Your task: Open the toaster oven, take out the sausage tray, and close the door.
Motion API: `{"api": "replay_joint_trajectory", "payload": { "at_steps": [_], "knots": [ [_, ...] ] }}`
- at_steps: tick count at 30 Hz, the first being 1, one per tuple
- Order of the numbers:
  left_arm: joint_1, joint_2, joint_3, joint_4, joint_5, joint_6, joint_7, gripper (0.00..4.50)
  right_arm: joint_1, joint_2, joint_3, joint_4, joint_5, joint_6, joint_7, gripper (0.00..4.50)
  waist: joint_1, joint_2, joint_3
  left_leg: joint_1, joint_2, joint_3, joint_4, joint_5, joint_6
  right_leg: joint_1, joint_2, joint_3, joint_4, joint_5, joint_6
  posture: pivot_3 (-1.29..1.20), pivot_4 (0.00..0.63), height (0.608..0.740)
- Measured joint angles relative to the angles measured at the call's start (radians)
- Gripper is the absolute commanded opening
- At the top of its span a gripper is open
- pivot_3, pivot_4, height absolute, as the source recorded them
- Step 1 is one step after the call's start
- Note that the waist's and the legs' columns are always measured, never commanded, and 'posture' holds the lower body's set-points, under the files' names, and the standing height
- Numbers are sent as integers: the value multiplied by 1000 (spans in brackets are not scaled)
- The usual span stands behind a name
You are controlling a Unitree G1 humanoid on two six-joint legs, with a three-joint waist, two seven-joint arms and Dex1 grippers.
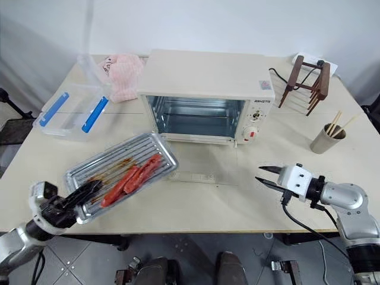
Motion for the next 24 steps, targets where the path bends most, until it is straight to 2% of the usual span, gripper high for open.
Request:
{"api": "replay_joint_trajectory", "payload": {
  "at_steps": [2, 9, 12, 18, 24],
  "knots": [
    [29, -59, 57, -45, 0, -48, 21, 0, -29, 18, 26, 38, -7, 9, 17, 14, 0, 0, 0, 0, 0, 0, 0, 0, 0, 0, 0, 0, 0, 0, 0, 0, 150, 740],
    [10, -335, 243, -176, 0, -262, 191, 0, -99, 87, 88, 108, 10, 136, 69, 14, 2, -1, 0, 0, 0, -1, 1, 0, 1, 1, -1, -1, 0, 0, 0, 0, 150, 740],
    [-32, -408, 273, -239, 0, -360, 308, 0, -134, 127, 93, 115, 36, 210, 88, 14, 4, -2, -1, 0, -1, -3, 1, 0, 1, 3, -2, -2, 0, 0, 0, 0, 150, 740],
    [-73, -424, 274, -250, 0, -414, 408, 0, -146, 199, 87, 135, 105, 245, 138, 14, 4, -2, -1, 0, -2, -3, 1, 0, 2, 4, -1, -3, -2, 0, 1, 0, 150, 740],
    [-113, -427, 258, -251, 0, -410, 426, 0, -101, 201, 31, -4, 245, 369, 190, 14, 5, -2, -1, 0, -2, -4, 1, 0, 2, 4, -1, -4, -2, 0, 1, 0, 150, 740]
  ]
}}
